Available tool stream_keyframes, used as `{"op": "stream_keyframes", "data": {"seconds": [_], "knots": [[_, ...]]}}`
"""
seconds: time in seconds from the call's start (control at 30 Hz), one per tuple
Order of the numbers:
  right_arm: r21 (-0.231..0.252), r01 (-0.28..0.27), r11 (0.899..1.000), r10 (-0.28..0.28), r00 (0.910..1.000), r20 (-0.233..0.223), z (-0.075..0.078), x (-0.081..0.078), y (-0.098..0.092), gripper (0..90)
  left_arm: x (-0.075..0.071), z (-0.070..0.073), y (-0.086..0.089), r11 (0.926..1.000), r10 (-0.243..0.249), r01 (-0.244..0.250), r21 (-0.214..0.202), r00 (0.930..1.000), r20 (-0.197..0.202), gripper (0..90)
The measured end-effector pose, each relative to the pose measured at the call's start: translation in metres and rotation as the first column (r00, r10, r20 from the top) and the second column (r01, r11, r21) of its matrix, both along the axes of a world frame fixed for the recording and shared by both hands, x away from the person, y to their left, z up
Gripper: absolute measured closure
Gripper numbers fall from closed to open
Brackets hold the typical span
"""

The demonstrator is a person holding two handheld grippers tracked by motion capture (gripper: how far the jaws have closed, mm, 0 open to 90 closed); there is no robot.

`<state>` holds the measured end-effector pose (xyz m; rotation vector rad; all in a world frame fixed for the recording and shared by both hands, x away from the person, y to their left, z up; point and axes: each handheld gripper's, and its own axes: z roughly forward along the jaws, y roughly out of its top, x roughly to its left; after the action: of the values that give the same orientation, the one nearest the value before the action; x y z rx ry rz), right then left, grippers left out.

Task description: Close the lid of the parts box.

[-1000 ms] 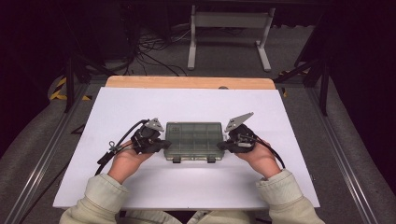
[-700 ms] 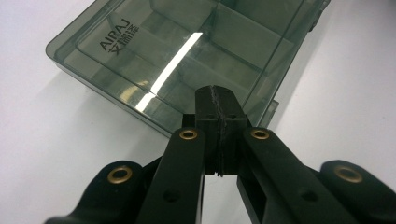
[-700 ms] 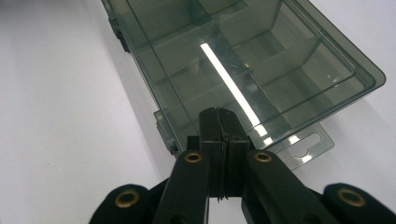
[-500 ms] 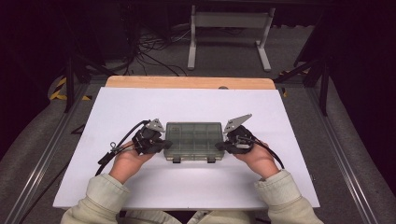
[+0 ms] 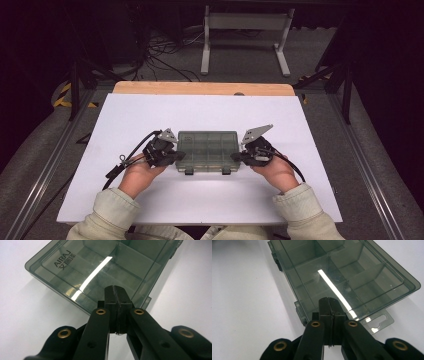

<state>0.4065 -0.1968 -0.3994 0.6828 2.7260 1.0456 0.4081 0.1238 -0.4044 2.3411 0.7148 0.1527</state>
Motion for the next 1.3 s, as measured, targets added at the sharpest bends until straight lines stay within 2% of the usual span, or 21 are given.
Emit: {"op": "stream_keyframes", "data": {"seconds": [0.03, 0.07, 0.1, 0.13, 0.17, 0.33, 0.4, 0.43, 0.53, 0.6, 0.63, 0.67, 0.7, 0.77, 0.87, 0.93, 1.03, 1.07, 1.1, 1.17, 1.3], "knots": [[-0.002, 0.002, 1.000, -0.002, 1.0000, 0.004, 0.000, -0.001, 0.000, 90.0, -0.001, 0.000, 0.000, 1.0000, 0.002, -0.002, -0.003, 1.0000, -0.006, 90.0], [-0.004, 0.003, 1.000, -0.003, 0.9999, 0.011, 0.000, -0.001, 0.001, 90.0, 0.000, -0.001, -0.001, 0.9997, -0.001, 0.002, 0.024, 1.0000, -0.009, 90.0], [-0.022, 0.003, 1.000, -0.003, 1.0000, 0.000, -0.001, -0.002, 0.002, 90.0, -0.001, -0.003, -0.002, 0.9999, -0.004, 0.004, 0.011, 0.9999, -0.012, 90.0], [-0.030, -0.007, 1.000, 0.007, 0.9998, 0.019, -0.003, -0.002, 0.003, 90.0, -0.002, -0.004, -0.002, 1.0000, 0.002, -0.002, 0.009, 1.0000, 0.002, 90.0], [-0.024, 0.007, 1.000, -0.007, 0.9999, 0.015, -0.004, -0.003, 0.003, 90.0, -0.002, -0.004, -0.001, 1.0000, 0.002, -0.002, 0.006, 1.0000, -0.002, 90.0], [-0.020, 0.001, 1.000, -0.001, 0.9998, 0.018, -0.004, -0.003, 0.002, 90.0, -0.002, -0.004, 0.000, 1.0000, 0.003, -0.003, 0.002, 1.0000, 0.001, 90.0], [-0.017, 0.001, 1.000, 0.000, 0.9998, 0.017, -0.004, -0.003, 0.002, 90.0, -0.001, -0.005, 0.000, 1.0000, -0.002, 0.002, -0.006, 1.0000, 0.002, 89.9], [-0.007, 0.006, 1.000, -0.006, 0.9999, 0.013, -0.005, -0.003, 0.001, 90.0, -0.001, -0.006, 0.002, 0.9995, 0.001, -0.002, -0.031, 0.9999, -0.015, 89.9], [0.023, 0.008, 1.000, -0.008, 0.9999, 0.007, -0.007, -0.002, -0.002, 90.0, 0.000, -0.006, 0.004, 0.9987, 0.000, -0.001, -0.051, 0.9998, -0.020, 89.8], [0.038, 0.023, 0.999, -0.023, 0.9996, 0.017, -0.007, -0.002, -0.002, 77.1, -0.001, -0.004, 0.005, 0.9983, 0.004, -0.005, -0.058, 0.9998, -0.017, 83.7], [0.043, 0.028, 0.999, -0.029, 0.9995, 0.016, -0.006, -0.002, -0.001, 73.5, -0.002, -0.002, 0.005, 0.9988, 0.008, -0.008, -0.048, 1.0000, 0.003, 78.2], [0.039, 0.035, 0.999, -0.036, 0.9991, 0.022, -0.005, -0.002, -0.001, 71.0, -0.003, -0.001, 0.006, 0.9985, 0.007, -0.006, -0.054, 0.9999, 0.011, 75.1], [0.035, 0.036, 0.999, -0.038, 0.9983, 0.045, -0.004, -0.003, -0.001, 69.0, -0.005, 0.002, 0.008, 0.9973, 0.006, -0.004, -0.073, 0.9997, 0.022, 72.5], [0.065, 0.044, 0.997, -0.049, 0.9961, 0.074, 0.000, -0.005, -0.003, 60.7, -0.007, 0.005, 0.013, 0.9940, 0.010, -0.006, -0.109, 0.9994, 0.032, 62.9], [0.110, 0.060, 0.992, -0.075, 0.9880, 0.135, 0.008, -0.010, -0.006, 46.2, -0.013, 0.010, 0.020, 0.9854, 0.032, -0.024, -0.168, 0.9985, 0.043, 43.1], [0.146, 0.062, 0.987, -0.085, 0.9835, 0.160, 0.012, -0.013, -0.008, 37.5, -0.018, 0.013, 0.025, 0.9790, 0.044, -0.035, -0.201, 0.9982, 0.041, 32.7], [0.206, 0.040, 0.978, -0.080, 0.9786, 0.190, 0.017, -0.019, -0.013, 28.0, -0.023, 0.015, 0.031, 0.9726, 0.049, -0.035, -0.230, 0.9971, 0.058, 24.0], [0.216, 0.036, 0.976, -0.081, 0.9765, 0.200, 0.018, -0.021, -0.015, 24.8, -0.028, 0.017, 0.036, 0.9655, 0.058, -0.036, -0.258, 0.9953, 0.078, 21.0], [0.226, 0.033, 0.974, -0.081, 0.9752, 0.206, 0.019, -0.023, -0.016, 22.0, -0.028, 0.017, 0.036, 0.9655, 0.058, -0.036, -0.258, 0.9953, 0.078, 18.4], [0.231, 0.032, 0.972, -0.083, 0.9735, 0.213, 0.020, -0.025, -0.017, 18.6, -0.034, 0.019, 0.043, 0.9509, 0.070, -0.038, -0.307, 0.9932, 0.093, 15.7], [0.263, 0.030, 0.964, -0.096, 0.9656, 0.242, 0.025, -0.032, -0.022, 10.5, -0.044, 0.021, 0.054, 0.9311, 0.078, -0.024, -0.364, 0.9879, 0.134, 5.6]]}}
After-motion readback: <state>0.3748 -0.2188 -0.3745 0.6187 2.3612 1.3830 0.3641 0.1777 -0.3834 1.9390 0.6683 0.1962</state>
